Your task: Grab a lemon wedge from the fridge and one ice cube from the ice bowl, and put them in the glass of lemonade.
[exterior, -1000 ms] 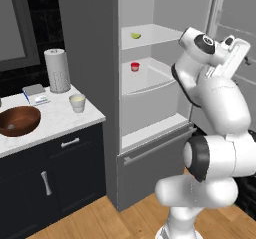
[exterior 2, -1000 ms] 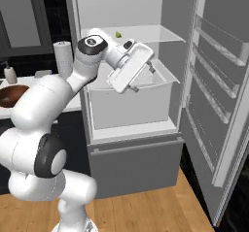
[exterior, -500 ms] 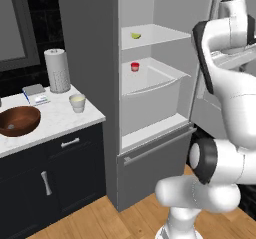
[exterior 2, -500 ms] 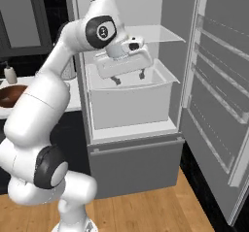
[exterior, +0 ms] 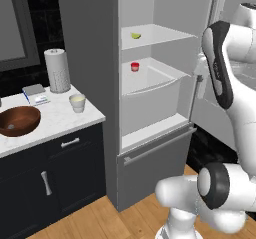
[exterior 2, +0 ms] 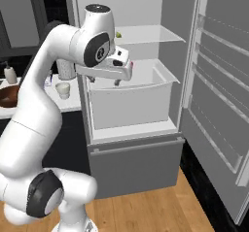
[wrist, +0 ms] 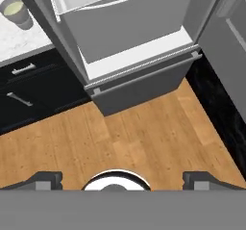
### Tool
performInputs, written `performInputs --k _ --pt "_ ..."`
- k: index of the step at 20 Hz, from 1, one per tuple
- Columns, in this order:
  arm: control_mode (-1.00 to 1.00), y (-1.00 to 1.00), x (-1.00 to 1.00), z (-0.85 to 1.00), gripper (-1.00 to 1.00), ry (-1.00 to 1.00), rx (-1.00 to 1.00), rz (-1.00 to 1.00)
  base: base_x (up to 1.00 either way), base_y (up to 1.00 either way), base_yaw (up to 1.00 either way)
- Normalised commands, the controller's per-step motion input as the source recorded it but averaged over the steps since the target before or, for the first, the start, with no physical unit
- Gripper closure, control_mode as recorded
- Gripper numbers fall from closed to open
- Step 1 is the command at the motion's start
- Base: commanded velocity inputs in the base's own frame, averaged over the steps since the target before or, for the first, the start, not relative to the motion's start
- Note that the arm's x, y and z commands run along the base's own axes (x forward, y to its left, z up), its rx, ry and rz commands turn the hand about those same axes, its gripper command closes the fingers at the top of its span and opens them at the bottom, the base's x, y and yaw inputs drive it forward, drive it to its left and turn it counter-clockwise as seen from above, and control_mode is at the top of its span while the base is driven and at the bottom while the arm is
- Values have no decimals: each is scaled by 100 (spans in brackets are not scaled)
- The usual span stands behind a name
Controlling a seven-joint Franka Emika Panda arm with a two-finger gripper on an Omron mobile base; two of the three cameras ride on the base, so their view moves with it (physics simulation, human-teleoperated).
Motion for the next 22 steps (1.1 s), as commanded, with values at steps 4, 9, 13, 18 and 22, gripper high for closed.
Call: performInputs --k 4,9,13,18,22 --pt "-100 94 -41 -78 -100 -26 3 8 0 0 0" --pt "-100 61 -54 -54 -100 -18 0 4 0 0 0" --pt "-100 34 -44 -36 -100 -12 -2 0 0 0 0" --pt "-100 6 -25 9 -100 -6 -8 0 0 0 0" --pt "-100 0 -12 -7 -100 5 -1 0 0 0 0"
